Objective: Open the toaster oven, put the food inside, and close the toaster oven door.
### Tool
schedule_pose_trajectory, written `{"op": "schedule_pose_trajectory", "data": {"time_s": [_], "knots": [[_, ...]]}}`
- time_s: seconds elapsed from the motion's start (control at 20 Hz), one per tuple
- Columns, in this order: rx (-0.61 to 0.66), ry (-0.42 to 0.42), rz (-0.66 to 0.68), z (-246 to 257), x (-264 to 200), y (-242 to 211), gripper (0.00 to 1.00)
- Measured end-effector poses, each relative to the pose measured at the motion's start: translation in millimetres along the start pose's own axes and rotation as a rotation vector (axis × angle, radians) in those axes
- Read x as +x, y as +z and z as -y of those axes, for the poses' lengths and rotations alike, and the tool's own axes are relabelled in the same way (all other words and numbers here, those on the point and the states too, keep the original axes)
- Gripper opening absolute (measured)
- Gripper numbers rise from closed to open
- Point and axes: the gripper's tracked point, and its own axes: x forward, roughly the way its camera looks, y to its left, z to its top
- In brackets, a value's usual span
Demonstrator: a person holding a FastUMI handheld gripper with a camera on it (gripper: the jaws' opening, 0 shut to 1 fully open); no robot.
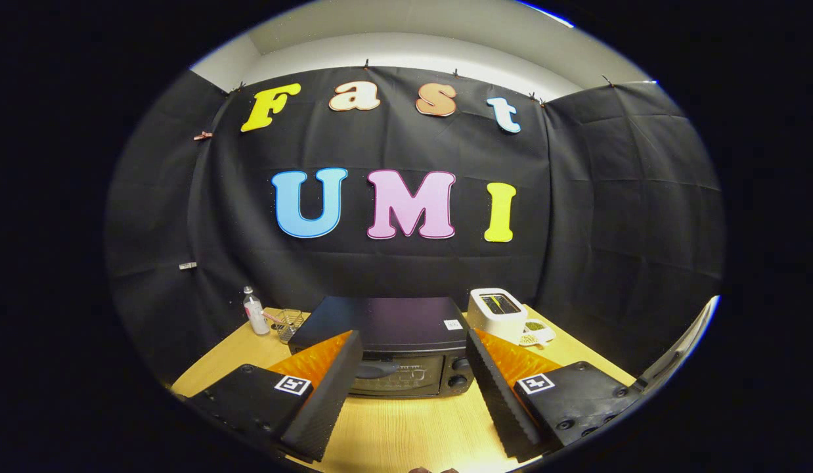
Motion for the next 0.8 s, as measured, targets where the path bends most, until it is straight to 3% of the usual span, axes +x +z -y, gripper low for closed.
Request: {"op": "schedule_pose_trajectory", "data": {"time_s": [0.35, 0.8], "knots": [[0.022, 0.014, -0.021, -23, 35, -10, 0.97], [0.000, 0.011, -0.112, -50, 96, -56, 0.98]]}}
